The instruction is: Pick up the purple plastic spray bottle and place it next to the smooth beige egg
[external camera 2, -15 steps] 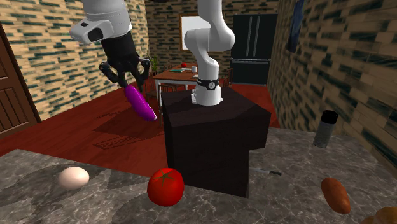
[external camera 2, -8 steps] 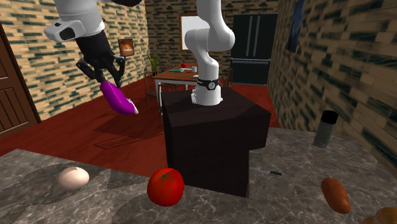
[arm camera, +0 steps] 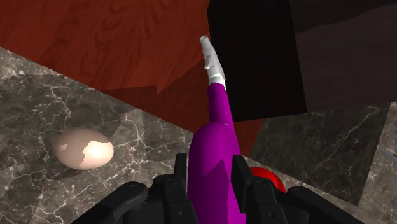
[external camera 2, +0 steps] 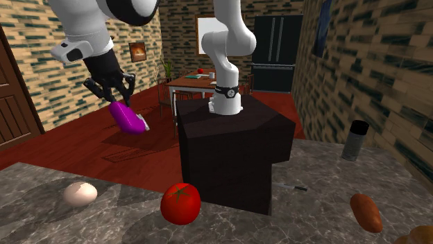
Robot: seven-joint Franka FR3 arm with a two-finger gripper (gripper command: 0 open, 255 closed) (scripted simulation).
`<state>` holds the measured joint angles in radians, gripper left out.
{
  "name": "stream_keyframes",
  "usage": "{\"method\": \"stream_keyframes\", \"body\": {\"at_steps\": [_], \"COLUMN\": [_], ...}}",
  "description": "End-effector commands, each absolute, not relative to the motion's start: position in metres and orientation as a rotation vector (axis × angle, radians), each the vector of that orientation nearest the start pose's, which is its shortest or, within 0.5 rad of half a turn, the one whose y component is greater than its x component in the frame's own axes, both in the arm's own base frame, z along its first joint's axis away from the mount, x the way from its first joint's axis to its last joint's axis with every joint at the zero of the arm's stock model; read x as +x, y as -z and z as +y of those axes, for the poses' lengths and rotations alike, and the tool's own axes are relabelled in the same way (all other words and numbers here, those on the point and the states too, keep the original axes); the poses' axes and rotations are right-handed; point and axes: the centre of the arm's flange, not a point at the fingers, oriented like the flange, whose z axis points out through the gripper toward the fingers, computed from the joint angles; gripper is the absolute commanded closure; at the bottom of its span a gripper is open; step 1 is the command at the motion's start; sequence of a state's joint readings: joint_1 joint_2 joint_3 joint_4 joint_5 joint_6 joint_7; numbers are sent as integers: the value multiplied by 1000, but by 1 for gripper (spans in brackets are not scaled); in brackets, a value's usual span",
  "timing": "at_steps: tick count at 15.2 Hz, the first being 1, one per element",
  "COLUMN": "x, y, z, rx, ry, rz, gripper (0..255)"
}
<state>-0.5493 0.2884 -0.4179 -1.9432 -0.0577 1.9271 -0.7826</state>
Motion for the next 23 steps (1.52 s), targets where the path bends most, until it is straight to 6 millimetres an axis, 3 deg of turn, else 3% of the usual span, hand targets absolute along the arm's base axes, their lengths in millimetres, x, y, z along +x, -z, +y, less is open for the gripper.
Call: {"method": "stream_keyframes", "body": {"at_steps": [1,23], "x": [330,330], "y": [-318,-202], "z": [-471,-471], "rx": [-2989,-2989], "ry": [-467,-467], "rz": [236,236], "gripper": [255,255]}}
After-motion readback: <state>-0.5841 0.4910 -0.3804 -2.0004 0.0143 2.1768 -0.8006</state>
